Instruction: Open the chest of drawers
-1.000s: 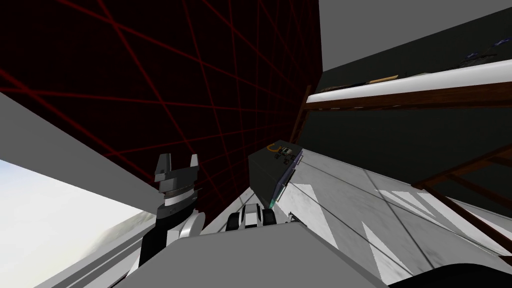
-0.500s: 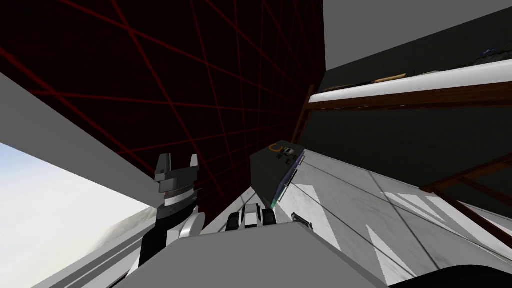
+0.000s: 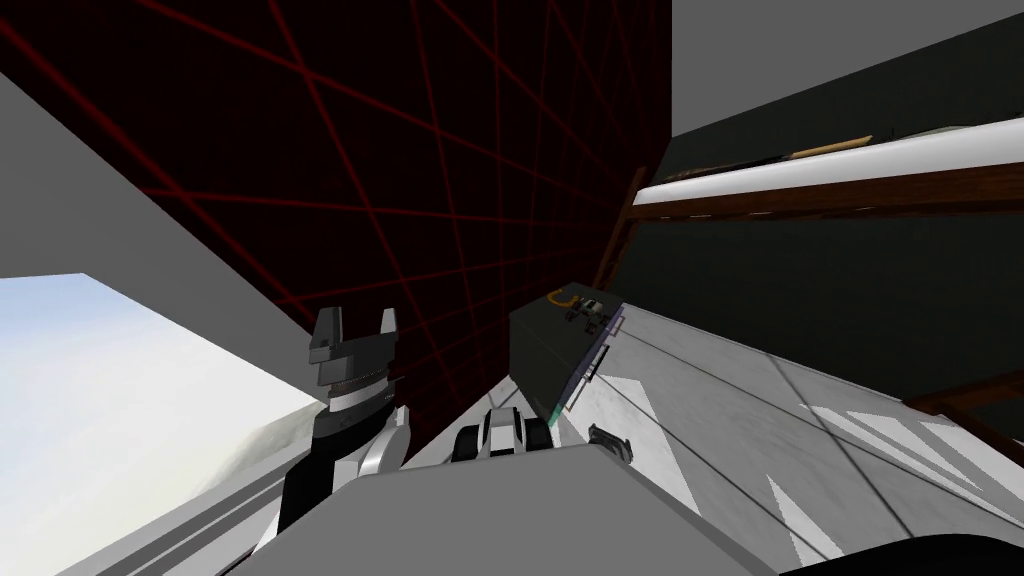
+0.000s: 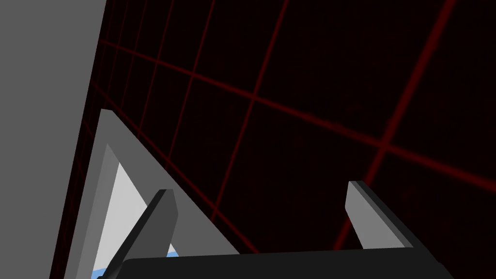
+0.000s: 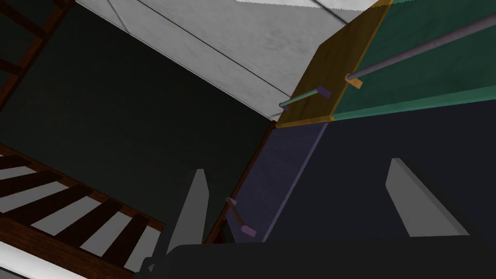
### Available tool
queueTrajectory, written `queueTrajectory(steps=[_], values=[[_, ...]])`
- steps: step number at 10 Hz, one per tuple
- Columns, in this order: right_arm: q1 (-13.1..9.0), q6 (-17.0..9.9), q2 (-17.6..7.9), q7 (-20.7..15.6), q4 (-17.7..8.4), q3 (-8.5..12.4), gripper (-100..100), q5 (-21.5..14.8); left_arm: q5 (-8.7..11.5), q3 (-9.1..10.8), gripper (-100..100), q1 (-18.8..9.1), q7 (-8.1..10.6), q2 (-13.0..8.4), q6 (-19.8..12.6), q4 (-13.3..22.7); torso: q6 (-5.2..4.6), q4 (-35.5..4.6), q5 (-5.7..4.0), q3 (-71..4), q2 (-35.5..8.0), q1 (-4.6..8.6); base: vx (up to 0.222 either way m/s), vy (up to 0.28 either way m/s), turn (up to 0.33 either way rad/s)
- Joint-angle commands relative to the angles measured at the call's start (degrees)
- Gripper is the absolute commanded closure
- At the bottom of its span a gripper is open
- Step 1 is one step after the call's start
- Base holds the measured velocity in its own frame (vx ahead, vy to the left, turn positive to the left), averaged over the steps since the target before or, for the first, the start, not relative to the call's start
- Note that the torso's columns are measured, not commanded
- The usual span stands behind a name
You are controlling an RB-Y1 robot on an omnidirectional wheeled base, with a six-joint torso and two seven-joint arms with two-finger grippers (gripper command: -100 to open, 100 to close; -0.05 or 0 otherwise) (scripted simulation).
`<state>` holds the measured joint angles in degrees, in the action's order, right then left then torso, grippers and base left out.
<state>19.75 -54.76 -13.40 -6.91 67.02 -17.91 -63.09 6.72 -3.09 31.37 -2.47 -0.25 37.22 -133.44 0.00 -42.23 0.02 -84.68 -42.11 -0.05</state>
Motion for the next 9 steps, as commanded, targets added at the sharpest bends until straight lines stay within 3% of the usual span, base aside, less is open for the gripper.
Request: queueTrajectory(steps=[1, 9], values=[[-0.5, -2.3, -0.7, -2.6, -1.2, -0.5, -100, -2.7, 0.0, 0.00, 0, 0.0, 0.00, 0.0, 0.0, 0.0, -0.02, 0.0, -0.04, 0.1, -0.2, 0.12, 0.019, 0.046, 0.037], [-3.2, -9.1, -2.7, -10.1, -6.3, -2.0, -100, -11.5, 0.0, 0.01, 0, 0.0, 0.00, 0.0, 0.0, 0.0, 0.00, 0.0, -0.02, 0.1, -0.2, 0.05, 0.008, 0.038, 0.052]])
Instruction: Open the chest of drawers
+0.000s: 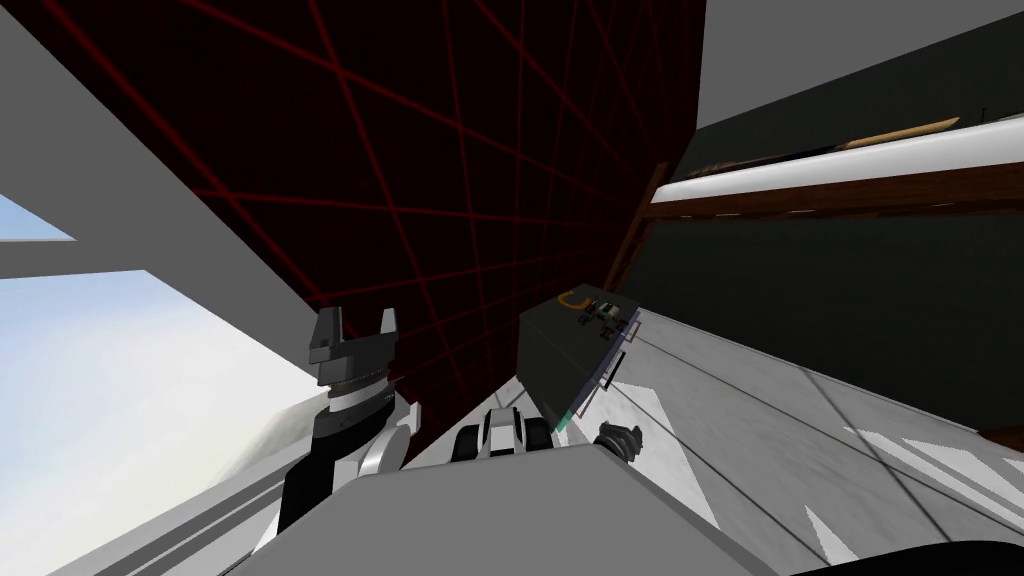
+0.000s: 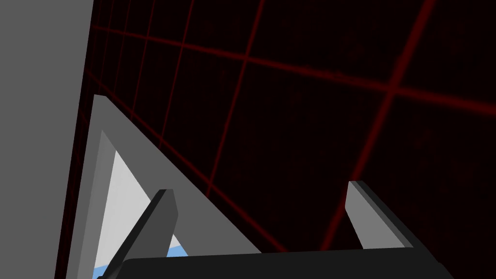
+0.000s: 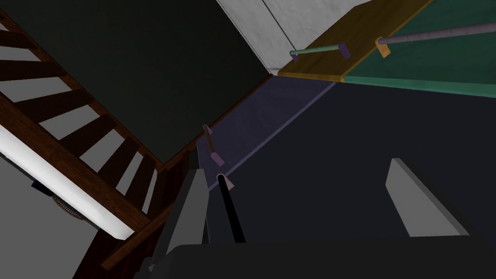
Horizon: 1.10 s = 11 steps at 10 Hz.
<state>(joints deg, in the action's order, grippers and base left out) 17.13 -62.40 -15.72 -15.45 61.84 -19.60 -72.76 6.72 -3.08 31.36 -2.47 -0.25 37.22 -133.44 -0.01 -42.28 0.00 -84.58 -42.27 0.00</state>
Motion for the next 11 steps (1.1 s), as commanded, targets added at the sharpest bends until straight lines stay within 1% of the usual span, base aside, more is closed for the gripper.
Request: queueTrajectory(steps=[1, 7, 11], values=[[-1.0, -2.4, -0.6, -2.6, -1.9, -0.5, -100, -3.0, 0.0, 0.00, 0, 0.0, 0.00, 0.0, 0.0, 0.0, 0.01, 0.0, 0.00, 0.0, 0.0, -0.01, 0.014, 0.040, 0.061], [-3.5, -8.1, -2.3, -9.1, -6.7, -1.8, -100, -10.4, 0.0, 0.00, 0, 0.0, 0.00, 0.0, 0.0, 0.0, 0.01, 0.0, 0.00, 0.0, 0.0, 0.00, 0.016, 0.050, 0.065], [-5.0, -11.3, -3.3, -13.0, -9.8, -2.4, -100, -14.6, 0.0, 0.00, 0, 0.0, 0.00, 0.0, 0.0, 0.0, 0.00, 0.0, 0.00, 0.0, 0.0, 0.00, 0.018, 0.042, 0.058]])
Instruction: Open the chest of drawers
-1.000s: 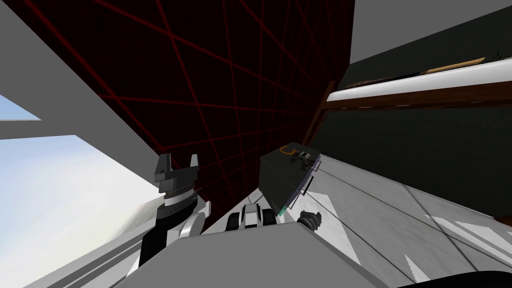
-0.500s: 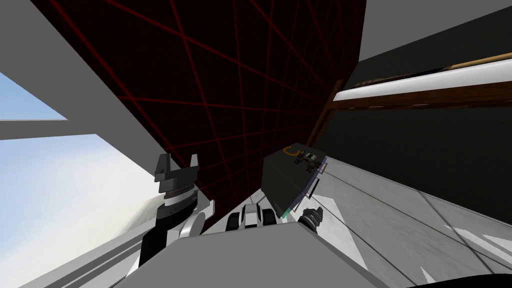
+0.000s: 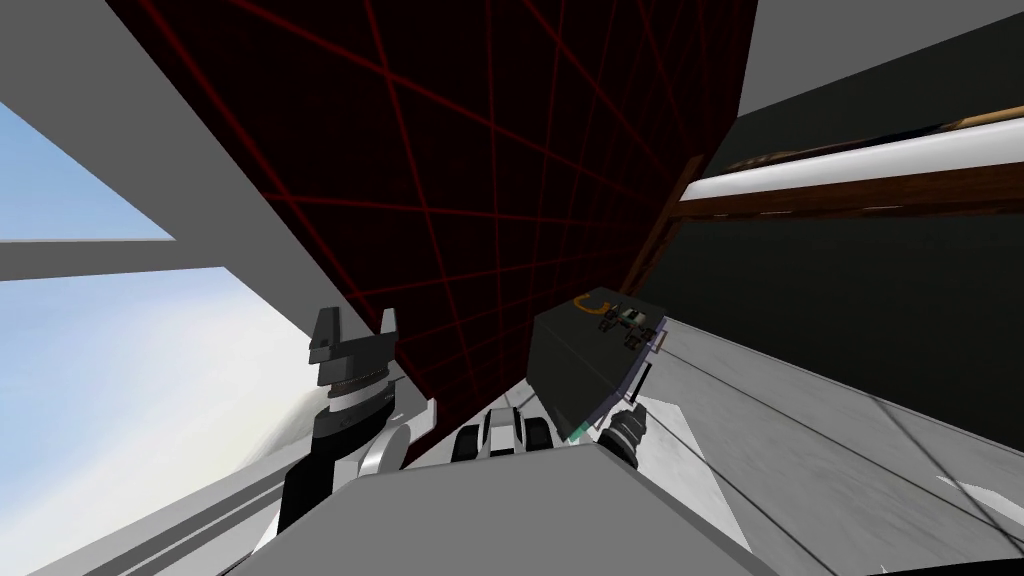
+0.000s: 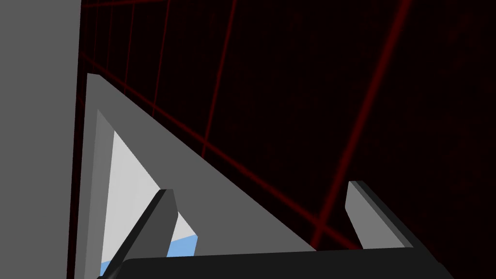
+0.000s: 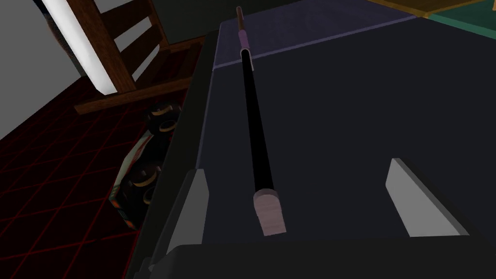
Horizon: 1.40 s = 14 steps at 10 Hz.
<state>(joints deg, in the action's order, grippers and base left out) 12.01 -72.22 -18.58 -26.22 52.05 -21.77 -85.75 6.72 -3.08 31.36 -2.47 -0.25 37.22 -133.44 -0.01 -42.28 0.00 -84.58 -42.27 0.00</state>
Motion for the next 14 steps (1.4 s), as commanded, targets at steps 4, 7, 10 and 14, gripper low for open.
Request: queueTrajectory(steps=[4, 7, 10, 14], values=[[-1.0, -3.0, -0.9, -3.9, -2.1, -0.6, -100, -3.7, 0.0, 0.00, 0, 0.0, 0.00, 0.0, 0.0, 0.0, 0.01, 0.0, 0.00, 0.0, 0.0, 0.00, 0.009, 0.032, 0.037], [-1.1, -2.3, -1.5, -4.7, -1.4, -0.4, 100, -3.2, 0.0, 0.00, 0, 0.0, 0.00, 0.0, 0.0, 0.0, 0.03, 0.0, -0.01, 0.0, 0.1, 0.28, 0.001, -0.005, -0.002], [-0.8, -1.0, -3.1, -4.8, -0.2, -0.2, 100, -2.9, 0.0, 0.01, 0, 0.0, 0.00, 0.0, 0.0, 0.0, -0.08, -0.2, 0.22, 0.3, -0.5, -0.12, -0.152, -0.041, -0.040], [-0.2, -0.2, -3.9, -4.1, -0.1, -0.4, 100, -3.1, 0.0, 0.01, 0, 0.0, 0.00, 0.0, 0.0, 0.0, 0.01, -0.1, 0.28, -0.1, 0.1, -0.32, -0.139, -0.054, -0.036]])
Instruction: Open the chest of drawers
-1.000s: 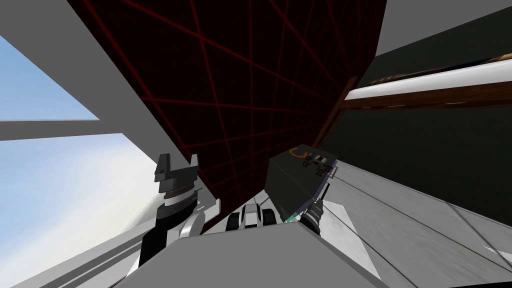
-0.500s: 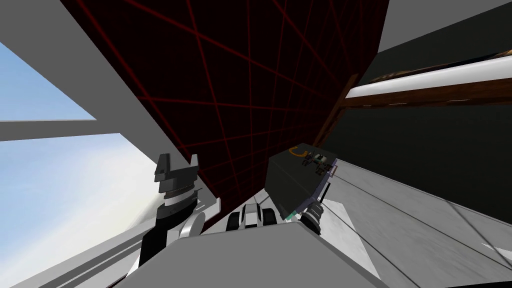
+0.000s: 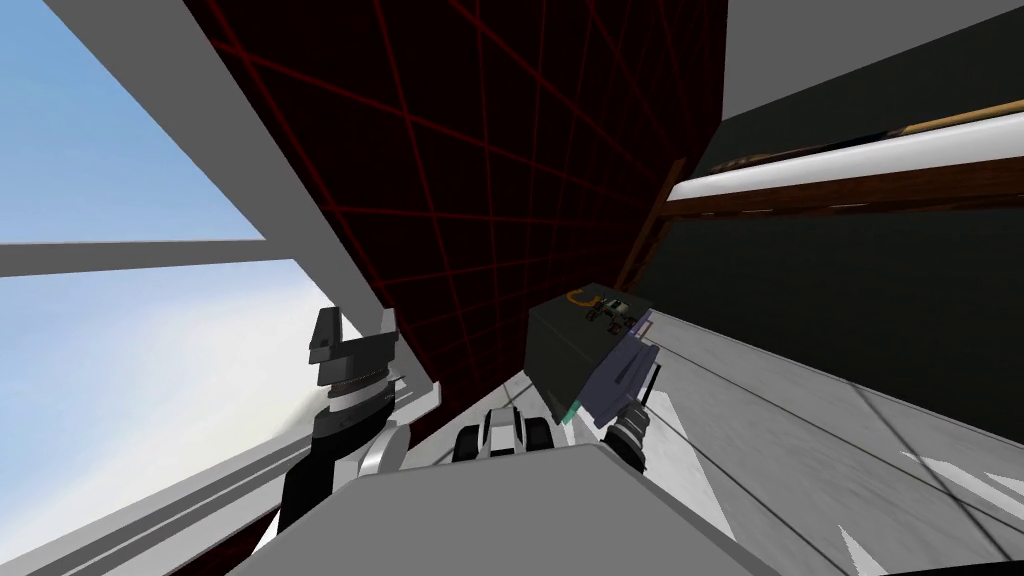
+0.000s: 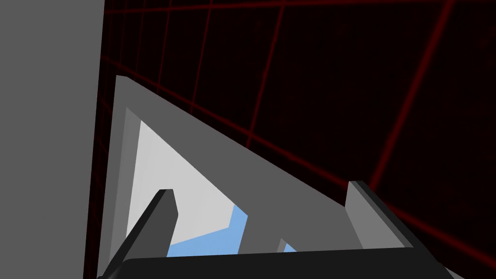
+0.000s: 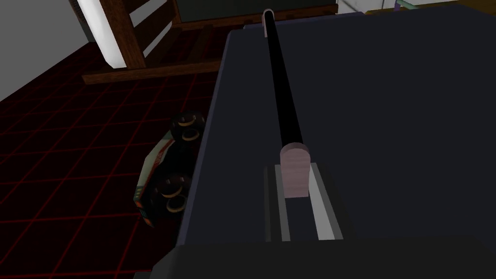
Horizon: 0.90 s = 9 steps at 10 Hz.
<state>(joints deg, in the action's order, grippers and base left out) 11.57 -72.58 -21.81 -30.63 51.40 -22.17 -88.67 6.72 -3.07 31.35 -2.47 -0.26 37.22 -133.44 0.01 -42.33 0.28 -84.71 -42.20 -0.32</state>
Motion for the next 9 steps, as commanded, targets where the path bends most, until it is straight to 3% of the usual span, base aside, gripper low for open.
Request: queueTrajectory(steps=[1, 2, 9], values=[[0.5, 0.3, -1.0, 0.4, 0.9, 0.0, 100, -0.3, 0.0, 0.00, 0, 0.0, 0.00, 0.0, 0.0, 0.0, -0.06, -0.1, -0.01, 0.2, -0.4, 0.05, -0.196, -0.086, -0.048], [-0.2, 2.8, -2.8, -1.0, 1.9, 1.0, -100, 1.4, 0.0, 0.00, 0, 0.0, 0.00, 0.0, 0.0, 0.0, -0.06, -0.1, 0.01, 0.3, -0.5, 0.06, -0.121, 0.028, -0.035], [-2.7, 11.1, -10.2, -5.3, 5.6, 5.0, -100, 6.7, 0.0, -0.01, 0, 0.0, 0.00, 0.0, 0.0, 0.0, -0.03, 0.0, -0.30, 0.2, -0.2, 0.37, -0.039, 0.100, -0.015]])
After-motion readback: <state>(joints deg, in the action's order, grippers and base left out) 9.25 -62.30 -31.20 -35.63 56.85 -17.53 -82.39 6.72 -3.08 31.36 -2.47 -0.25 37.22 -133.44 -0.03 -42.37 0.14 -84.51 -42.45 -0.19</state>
